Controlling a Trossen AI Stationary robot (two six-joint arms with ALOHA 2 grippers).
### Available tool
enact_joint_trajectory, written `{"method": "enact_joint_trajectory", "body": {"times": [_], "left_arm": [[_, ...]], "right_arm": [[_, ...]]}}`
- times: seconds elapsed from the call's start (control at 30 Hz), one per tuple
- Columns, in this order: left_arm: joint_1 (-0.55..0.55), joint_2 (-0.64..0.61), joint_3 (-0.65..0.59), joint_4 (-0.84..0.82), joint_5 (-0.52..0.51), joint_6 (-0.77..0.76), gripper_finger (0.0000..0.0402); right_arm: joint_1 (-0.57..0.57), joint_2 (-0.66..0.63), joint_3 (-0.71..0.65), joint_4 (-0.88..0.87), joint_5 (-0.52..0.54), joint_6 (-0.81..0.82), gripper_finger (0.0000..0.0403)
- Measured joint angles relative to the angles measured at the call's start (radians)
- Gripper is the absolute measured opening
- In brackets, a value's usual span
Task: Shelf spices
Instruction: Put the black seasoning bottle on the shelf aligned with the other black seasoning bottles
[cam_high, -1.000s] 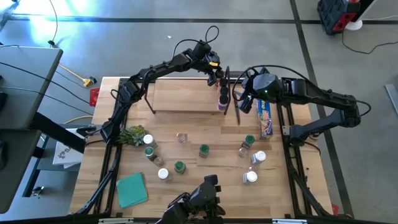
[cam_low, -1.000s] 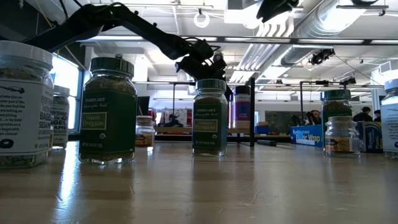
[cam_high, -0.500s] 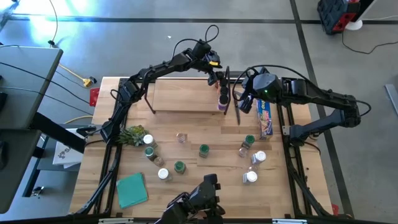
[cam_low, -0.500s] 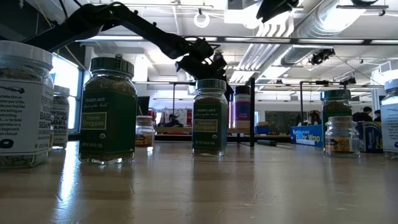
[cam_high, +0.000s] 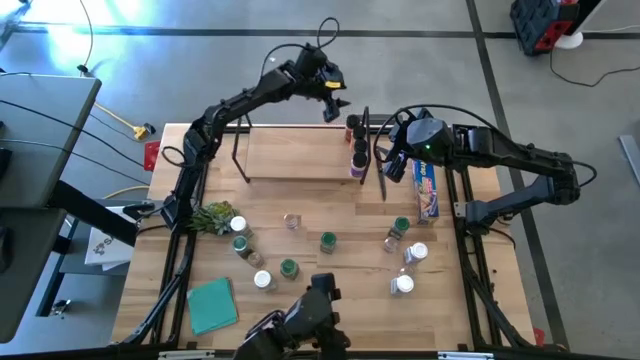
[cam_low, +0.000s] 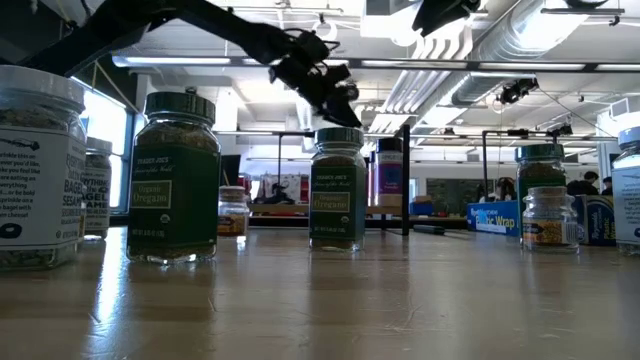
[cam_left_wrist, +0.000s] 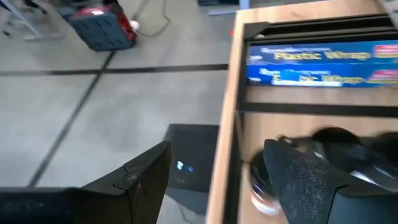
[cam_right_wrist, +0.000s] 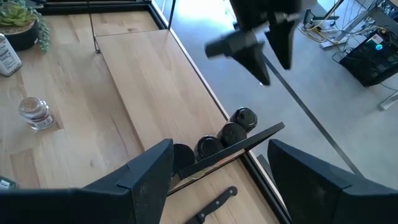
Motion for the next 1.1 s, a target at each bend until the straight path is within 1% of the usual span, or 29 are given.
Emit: {"method": "enact_joint_trajectory", "body": {"times": [0.07,0.13,0.2,0.3,0.4,0.47,0.73,0.9,1.1], "left_arm": [[0.006,-0.012,0.001,-0.059,0.028,0.002,0.0254],[0.011,-0.012,-0.022,-0.076,0.056,0.008,0.0250],[0.008,-0.004,-0.061,-0.080,0.042,0.018,0.0241],[-0.002,0.008,-0.125,-0.041,-0.009,0.026,0.0223],[-0.009,0.006,-0.189,0.040,-0.036,0.012,0.0203],[-0.012,0.006,-0.212,0.060,-0.056,-0.004,0.0191],[-0.019,0.014,-0.284,0.196,-0.056,-0.043,0.0148],[-0.036,0.015,-0.305,0.253,-0.056,-0.044,0.0133],[-0.052,0.015,-0.329,0.308,-0.067,-0.044,0.0130]], "right_arm": [[0.000,0.000,0.000,-0.003,0.000,-0.002,0.0256],[0.000,0.000,0.000,-0.004,0.000,-0.002,0.0256],[0.000,0.000,0.000,-0.004,0.000,-0.002,0.0256],[0.000,0.000,0.000,-0.004,0.000,-0.009,0.0256],[0.000,0.000,0.000,-0.004,0.000,-0.018,0.0256],[0.000,0.000,0.000,-0.004,0.000,-0.018,0.0256],[0.000,-0.001,0.000,-0.004,0.000,-0.016,0.0256],[0.000,-0.001,0.000,-0.004,0.000,-0.014,0.0256],[0.000,-0.001,0.000,-0.004,0.000,-0.011,0.0256]]}}
